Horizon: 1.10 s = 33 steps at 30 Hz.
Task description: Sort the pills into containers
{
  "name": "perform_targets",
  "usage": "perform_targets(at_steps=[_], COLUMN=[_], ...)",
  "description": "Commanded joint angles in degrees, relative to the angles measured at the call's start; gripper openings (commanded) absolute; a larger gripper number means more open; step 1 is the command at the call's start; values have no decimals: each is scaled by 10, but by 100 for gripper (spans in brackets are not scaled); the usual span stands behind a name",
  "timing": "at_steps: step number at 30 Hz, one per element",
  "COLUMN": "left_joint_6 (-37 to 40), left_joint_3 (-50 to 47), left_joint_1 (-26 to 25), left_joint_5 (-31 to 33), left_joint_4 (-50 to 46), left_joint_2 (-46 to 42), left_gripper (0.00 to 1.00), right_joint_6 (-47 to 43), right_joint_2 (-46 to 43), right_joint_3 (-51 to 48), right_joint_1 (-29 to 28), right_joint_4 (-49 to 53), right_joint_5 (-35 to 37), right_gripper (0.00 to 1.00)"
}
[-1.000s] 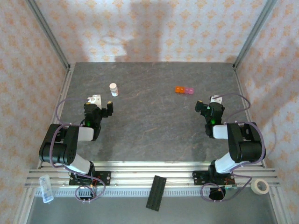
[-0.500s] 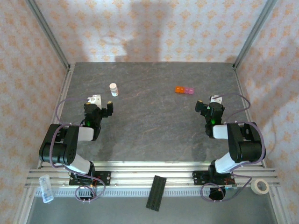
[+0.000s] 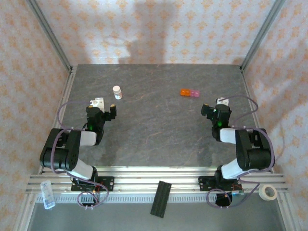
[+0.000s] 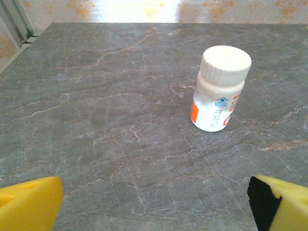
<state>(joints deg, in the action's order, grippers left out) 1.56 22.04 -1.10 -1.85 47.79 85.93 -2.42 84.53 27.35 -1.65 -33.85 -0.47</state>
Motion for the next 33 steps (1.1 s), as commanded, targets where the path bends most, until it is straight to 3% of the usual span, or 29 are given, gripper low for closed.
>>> perform_targets(at_steps=[1,9,13,22,27,33], left_joint_6=[-1,-12,-44,-125,-156,-173], left_joint_3=[14,42,60,107,140,187], left_joint_1=[-1,-2,-2,-8,-16,-45], left_joint_5=[24,56,63,40,26,14], left_joint_4=[-42,-137,-182,-267,-325,-400], left_joint_2=[-39,-111,-163,-222,-220,-225], left_gripper=[100,100,100,100,100,100], right_joint_6=[10,95,236,263,250,250], right_joint_2=[-38,-120,-163,-155,-139,-31], right_joint_3=[79,104,143,223,257,364], right_joint_1=[5,5,5,1,-22,-43], right_joint_4=[151,222,329,442,481,541], right_joint_5=[2,29,127,-20,-44,-52], right_gripper=[100,100,100,100,100,96])
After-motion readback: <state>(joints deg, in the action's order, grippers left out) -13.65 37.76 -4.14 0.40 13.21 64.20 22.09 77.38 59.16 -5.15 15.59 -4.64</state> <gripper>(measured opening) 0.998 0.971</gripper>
